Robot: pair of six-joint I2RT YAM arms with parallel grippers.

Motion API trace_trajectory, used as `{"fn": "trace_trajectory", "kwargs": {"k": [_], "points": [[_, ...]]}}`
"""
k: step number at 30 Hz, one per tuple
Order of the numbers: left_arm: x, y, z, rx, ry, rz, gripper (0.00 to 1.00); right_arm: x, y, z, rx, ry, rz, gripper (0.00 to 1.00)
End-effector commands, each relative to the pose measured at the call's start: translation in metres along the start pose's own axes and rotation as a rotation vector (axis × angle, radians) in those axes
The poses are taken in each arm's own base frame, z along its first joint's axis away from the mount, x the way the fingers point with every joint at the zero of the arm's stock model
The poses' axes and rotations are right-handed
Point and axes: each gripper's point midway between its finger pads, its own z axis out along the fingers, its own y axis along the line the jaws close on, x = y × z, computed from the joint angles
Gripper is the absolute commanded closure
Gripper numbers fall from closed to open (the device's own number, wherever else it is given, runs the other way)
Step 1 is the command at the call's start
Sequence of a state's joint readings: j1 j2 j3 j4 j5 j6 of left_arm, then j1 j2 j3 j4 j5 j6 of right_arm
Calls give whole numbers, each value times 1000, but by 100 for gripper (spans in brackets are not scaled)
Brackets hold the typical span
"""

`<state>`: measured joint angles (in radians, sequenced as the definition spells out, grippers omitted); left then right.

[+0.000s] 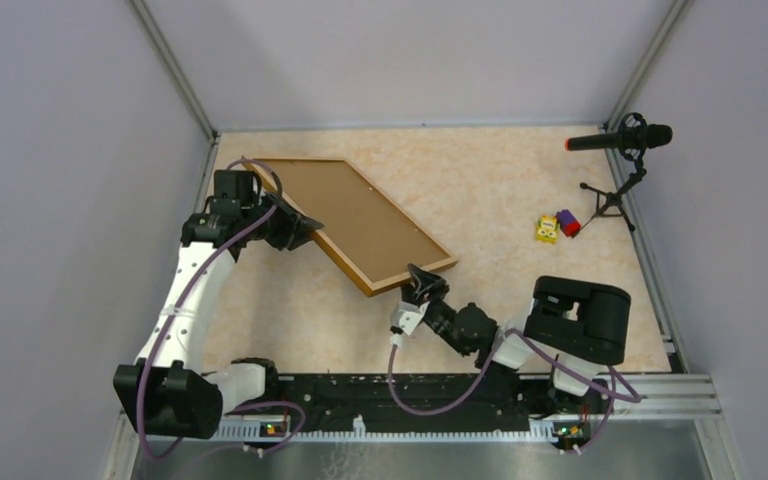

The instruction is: Put the photo into the frame

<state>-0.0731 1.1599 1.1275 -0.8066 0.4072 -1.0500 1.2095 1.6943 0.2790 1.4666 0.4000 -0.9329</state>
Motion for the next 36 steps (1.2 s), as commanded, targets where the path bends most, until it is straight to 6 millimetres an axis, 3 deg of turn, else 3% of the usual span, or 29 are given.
{"fn": "trace_trajectory", "kwargs": {"k": [1, 4, 6, 7, 9, 10, 15, 16, 20, 26, 30, 36], "points": [[-1, -38, -26, 137, -25, 6, 100, -44, -48, 12, 195, -178, 133, 60], [-1, -40, -27, 144, -21, 6, 100, -46, -51, 20, 199, -157, 135, 69], [-3, -42, -27, 148, -35, 15, 100, -48, -53, 25, 189, -132, 148, 83], [-5, -44, -28, 156, -43, 24, 100, -50, -54, 27, 177, -126, 170, 94], [-7, -50, -29, 191, -56, 55, 96, -58, -52, 27, 114, -133, 235, 100], [-7, -53, -29, 203, -54, 66, 83, -60, -46, 24, 49, -142, 277, 100], [-18, -65, -37, 223, -118, 128, 12, -65, -76, 19, 41, -138, 577, 100], [-24, -67, -42, 221, -153, 149, 3, -67, -77, 19, 20, -136, 600, 100], [-54, -87, -77, 205, -367, 271, 1, -73, -85, 15, -44, -173, 724, 100], [-87, -91, -138, 155, -688, 372, 1, -73, -105, 21, -132, -212, 950, 100], [-92, -89, -154, 131, -757, 432, 1, -68, -110, 33, -214, -214, 1076, 100], [-84, -93, -151, 160, -744, 520, 1, -49, -115, 68, -350, -173, 1223, 100]]}}
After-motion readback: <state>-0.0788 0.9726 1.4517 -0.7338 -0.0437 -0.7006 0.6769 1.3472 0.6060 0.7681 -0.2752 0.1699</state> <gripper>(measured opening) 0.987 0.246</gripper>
